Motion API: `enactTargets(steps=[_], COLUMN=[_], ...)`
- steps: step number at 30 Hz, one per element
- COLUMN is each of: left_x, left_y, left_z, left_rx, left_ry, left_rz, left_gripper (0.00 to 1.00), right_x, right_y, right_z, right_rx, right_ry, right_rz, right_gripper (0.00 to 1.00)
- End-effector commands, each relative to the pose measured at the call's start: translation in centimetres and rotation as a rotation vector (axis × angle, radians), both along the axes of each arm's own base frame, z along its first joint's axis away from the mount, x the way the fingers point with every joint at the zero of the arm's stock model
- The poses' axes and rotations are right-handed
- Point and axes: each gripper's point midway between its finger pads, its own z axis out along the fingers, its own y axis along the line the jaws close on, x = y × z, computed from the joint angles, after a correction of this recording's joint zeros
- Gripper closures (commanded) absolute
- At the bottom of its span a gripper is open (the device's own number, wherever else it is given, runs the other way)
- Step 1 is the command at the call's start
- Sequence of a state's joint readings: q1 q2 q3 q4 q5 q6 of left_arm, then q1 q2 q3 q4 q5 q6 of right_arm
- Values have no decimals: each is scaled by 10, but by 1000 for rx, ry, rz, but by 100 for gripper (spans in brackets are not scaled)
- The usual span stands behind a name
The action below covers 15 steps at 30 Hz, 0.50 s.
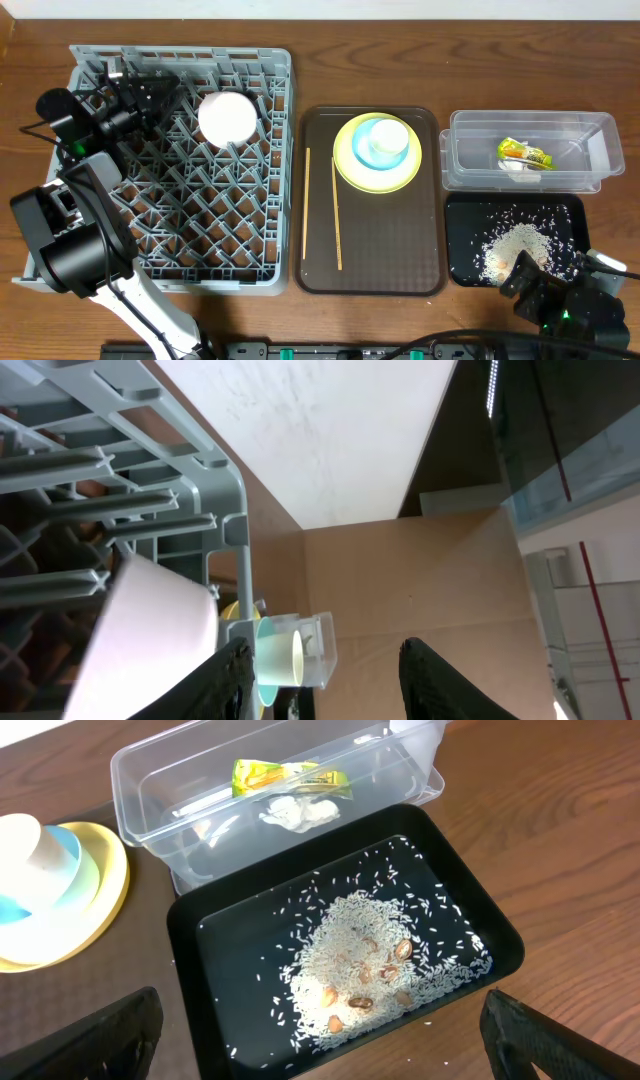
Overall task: Sort waste into correct bins and load items into the dishwasher
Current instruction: 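Set the white dish upright in the rack and open the left gripper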
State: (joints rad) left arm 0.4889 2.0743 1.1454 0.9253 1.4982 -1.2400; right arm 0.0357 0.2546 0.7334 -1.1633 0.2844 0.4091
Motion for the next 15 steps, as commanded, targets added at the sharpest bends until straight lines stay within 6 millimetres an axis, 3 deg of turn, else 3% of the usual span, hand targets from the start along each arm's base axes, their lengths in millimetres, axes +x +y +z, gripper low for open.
enactTargets(steps=[1, 5, 8, 15], left_x=[-2, -2, -3, -20], left_y=[-1, 0, -3, -25], left_z=[-5, -1, 14, 105], left_rx=[10, -9, -4, 63], left_ry=[-17, 8, -12, -198], left_rz=[-22, -18, -20, -28], left_gripper=[52, 59, 60, 61], right_x=[-1, -1, -1, -1], right_y=[-2, -2, -2, -2], right_z=[2, 2, 2, 2], right_rx=[0, 0, 0, 0], right_ry=[-5, -5, -5, -5], right_rz=[-14, -14, -14, -14], right_gripper=[1, 1, 1, 1])
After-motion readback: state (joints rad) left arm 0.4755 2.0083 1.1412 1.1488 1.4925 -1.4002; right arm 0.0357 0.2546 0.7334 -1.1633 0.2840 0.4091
